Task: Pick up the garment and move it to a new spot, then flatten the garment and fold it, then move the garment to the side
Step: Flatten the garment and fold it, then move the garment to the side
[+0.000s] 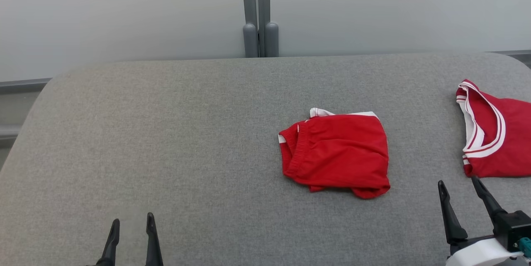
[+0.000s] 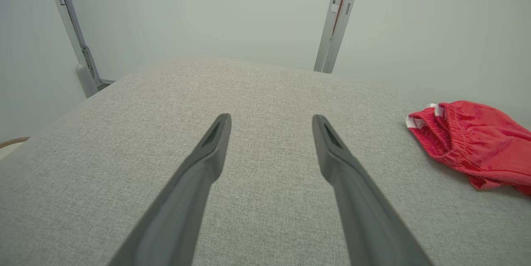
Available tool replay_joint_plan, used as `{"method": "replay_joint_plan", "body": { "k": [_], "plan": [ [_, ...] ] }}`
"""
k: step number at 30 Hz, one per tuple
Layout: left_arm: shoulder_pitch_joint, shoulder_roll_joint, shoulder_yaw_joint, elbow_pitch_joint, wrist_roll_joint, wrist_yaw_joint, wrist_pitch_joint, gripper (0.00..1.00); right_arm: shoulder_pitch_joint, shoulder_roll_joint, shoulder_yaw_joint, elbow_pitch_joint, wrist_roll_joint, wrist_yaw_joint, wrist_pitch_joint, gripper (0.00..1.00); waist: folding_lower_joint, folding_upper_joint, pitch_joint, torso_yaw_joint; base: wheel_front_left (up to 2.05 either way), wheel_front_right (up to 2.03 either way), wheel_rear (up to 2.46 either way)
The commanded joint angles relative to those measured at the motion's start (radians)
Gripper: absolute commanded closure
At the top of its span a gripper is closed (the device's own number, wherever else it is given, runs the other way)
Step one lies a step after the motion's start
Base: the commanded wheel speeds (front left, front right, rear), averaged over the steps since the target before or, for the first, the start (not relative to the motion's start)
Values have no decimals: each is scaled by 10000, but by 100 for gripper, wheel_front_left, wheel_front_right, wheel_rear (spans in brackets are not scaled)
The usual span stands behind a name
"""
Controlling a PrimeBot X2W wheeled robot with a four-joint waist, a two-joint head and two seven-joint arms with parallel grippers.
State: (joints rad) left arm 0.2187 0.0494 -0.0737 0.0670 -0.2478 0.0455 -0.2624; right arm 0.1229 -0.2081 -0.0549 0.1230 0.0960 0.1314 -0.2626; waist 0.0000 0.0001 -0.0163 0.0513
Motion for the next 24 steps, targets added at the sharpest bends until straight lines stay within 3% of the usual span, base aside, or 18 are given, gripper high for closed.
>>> {"method": "replay_joint_plan", "body": {
  "k": [1,16,20,22,24],
  "plan": [
    [200,22,79,-32,-12,2,-28,0,143,46,-50,-35,-137,-16,-24,0,0,-1,-83,36,0,0,0],
    [396,24,247,-58,144,-304,-28,0,279,536,-362,-247,20,-16,-24,0,0,-1,-148,147,0,0,0],
    [334,22,183,-36,215,-391,-28,0,-528,549,-271,-295,657,-16,-26,0,0,-1,4,49,0,0,0],
    [225,25,119,28,303,-455,-28,0,-860,536,36,339,1301,-16,-15,0,0,-1,66,57,0,0,0],
    [118,25,61,77,354,-465,-28,0,-1566,311,540,1027,2097,-12,701,0,0,-1,118,92,0,0,0]
  ]
}}
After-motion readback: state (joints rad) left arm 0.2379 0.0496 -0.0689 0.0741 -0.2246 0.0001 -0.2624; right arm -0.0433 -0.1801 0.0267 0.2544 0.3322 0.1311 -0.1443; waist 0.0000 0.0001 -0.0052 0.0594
